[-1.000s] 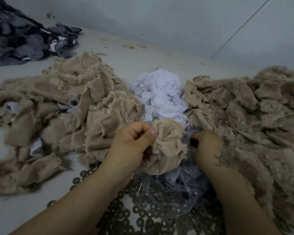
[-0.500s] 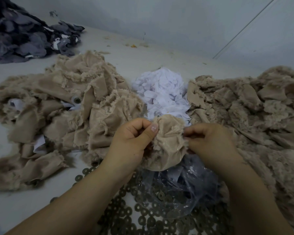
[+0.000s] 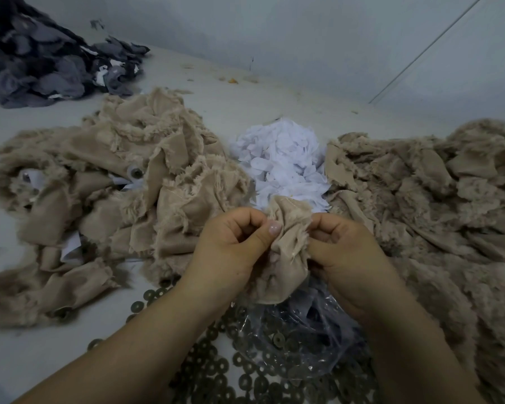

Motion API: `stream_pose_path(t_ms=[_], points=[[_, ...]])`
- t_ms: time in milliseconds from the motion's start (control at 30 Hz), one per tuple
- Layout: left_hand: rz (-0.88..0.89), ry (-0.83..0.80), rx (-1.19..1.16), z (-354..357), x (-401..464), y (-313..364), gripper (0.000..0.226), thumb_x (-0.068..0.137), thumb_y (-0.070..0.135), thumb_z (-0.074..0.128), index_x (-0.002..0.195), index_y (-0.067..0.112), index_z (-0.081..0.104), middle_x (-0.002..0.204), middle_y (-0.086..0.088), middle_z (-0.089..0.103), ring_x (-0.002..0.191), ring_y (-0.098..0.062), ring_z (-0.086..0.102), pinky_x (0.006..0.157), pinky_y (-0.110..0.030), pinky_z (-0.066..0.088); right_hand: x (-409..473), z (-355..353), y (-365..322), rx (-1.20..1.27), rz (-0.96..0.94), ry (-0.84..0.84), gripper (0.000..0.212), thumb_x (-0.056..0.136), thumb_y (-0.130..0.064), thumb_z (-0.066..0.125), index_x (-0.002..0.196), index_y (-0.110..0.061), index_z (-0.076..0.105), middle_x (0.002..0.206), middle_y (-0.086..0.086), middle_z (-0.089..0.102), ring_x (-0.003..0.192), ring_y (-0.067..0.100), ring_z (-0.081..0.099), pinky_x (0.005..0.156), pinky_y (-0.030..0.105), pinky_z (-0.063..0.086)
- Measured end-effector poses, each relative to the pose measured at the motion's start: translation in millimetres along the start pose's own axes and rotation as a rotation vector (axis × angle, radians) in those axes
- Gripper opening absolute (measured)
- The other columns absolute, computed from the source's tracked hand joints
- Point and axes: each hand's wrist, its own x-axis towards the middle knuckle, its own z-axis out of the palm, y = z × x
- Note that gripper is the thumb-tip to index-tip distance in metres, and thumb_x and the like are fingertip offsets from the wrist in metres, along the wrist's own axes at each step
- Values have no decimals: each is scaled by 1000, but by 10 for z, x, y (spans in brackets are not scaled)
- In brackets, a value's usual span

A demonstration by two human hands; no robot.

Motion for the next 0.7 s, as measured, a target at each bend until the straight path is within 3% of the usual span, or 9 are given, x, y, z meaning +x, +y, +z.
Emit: stream_pose_path(t_ms=[133, 333, 467, 600, 700], points=[[-16, 10, 9, -4, 0, -9, 11, 76, 30, 69, 71, 20, 72, 68, -5, 69, 62, -12, 61, 59, -22, 53, 6, 29, 29, -90, -106, 67, 29, 84, 8, 70, 83, -19, 80, 89, 9, 78, 86, 24, 76, 73, 29, 60], [12, 18, 21, -14, -17, 24, 12, 75, 29, 70, 72, 17, 72, 68, -2, 68, 62, -9, 60, 59, -20, 52, 15, 45, 41, -139, -109, 222, 22, 83, 11, 69, 83, -10, 76, 85, 8, 78, 83, 24, 75, 72, 31, 62], [33, 53, 56, -10, -10, 44, 18, 75, 31, 69, 72, 13, 69, 65, -14, 66, 59, -13, 57, 54, -23, 49, -12, 66, -33, 316, 150, -53, 17, 76, -5, 67, 86, -9, 79, 95, 15, 77, 79, 22, 75, 63, 30, 61], [44, 74, 68, -20, 7, 38, 21, 76, 31, 69, 73, 11, 68, 69, -21, 66, 58, -18, 56, 54, -28, 49, -9, 30, -47, 357, 216, -173, 27, 79, -17, 63, 98, -7, 78, 94, 12, 74, 76, 19, 69, 65, 31, 59], [47, 60, 60, -32, 5, 21, 17, 78, 31, 71, 73, 15, 70, 71, -17, 68, 63, -19, 58, 58, -30, 51, -10, 32, -20, 285, 225, -160, 26, 78, -16, 66, 100, -9, 77, 99, 16, 71, 82, 29, 65, 75, 39, 54]])
